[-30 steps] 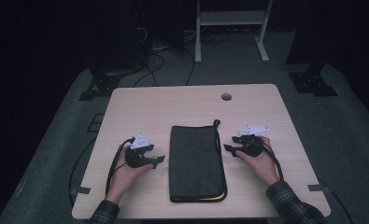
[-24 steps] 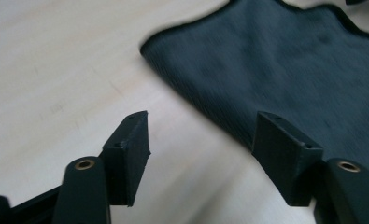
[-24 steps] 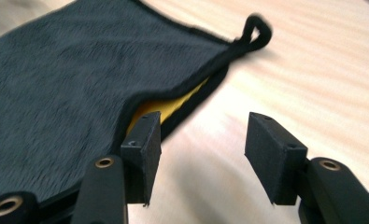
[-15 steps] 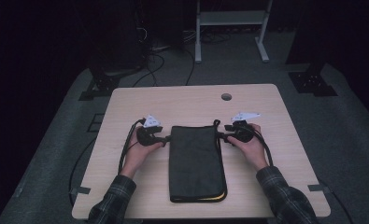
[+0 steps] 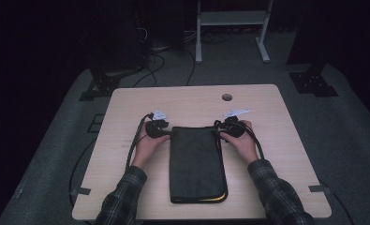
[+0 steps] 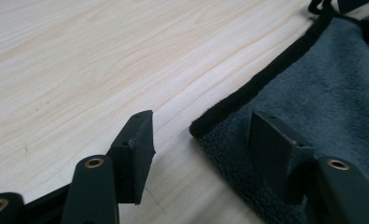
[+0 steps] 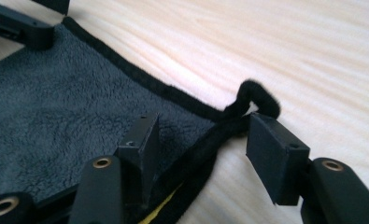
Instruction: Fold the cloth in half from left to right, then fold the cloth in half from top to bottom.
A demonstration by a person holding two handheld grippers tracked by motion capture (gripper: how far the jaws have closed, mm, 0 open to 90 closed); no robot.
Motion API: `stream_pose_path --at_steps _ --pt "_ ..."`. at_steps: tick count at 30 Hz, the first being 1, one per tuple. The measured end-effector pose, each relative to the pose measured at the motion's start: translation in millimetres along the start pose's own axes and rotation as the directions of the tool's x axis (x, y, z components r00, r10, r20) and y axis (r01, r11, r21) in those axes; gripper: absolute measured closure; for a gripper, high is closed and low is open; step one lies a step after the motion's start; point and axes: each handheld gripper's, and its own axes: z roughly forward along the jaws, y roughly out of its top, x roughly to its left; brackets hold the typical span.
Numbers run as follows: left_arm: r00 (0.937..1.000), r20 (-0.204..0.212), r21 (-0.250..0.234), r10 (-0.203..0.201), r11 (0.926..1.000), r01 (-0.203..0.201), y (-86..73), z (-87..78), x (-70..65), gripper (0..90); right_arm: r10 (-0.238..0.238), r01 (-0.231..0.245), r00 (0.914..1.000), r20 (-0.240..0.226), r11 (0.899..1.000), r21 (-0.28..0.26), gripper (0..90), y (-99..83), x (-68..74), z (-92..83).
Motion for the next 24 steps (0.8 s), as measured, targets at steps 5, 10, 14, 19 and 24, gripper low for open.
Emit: stream_pose_path --at_steps 5,10,14,19,24 --pt "0.999 0.046 0.006 -0.002 1.0 0.002 -1.2 4.1 0.7 53.1 -0.011 0.011 0.9997 -0.022 1.0 0.002 55.6 -2.0 -1.3 2.1" --pt "0.9964 0.085 0.019 -0.006 0.9998 0.005 0.4 3.9 -0.6 69.3 -0.006 0.006 0.999 -0.045 1.0 0.007 71.5 -2.7 -1.2 1.7" --pt "0.9951 0.099 0.031 -0.004 0.9995 0.001 2.5 4.1 -2.9 79.1 0.013 -0.012 0.9969 -0.077 1.0 0.014 78.4 -2.8 -2.0 1.9" --pt "0.9952 0.097 0.051 -0.007 0.9987 0.002 7.4 2.7 -2.8 82.4 0.008 -0.004 0.9982 -0.06 0.999 0.053 81.4 4.2 1.4 1.4" --pt "0.996 0.089 0.004 0.004 1.0 -0.004 20.1 -7.2 0.4 82.8 -0.013 0.015 0.9988 -0.048 0.999 0.034 81.8 18.1 0.8 -5.5"
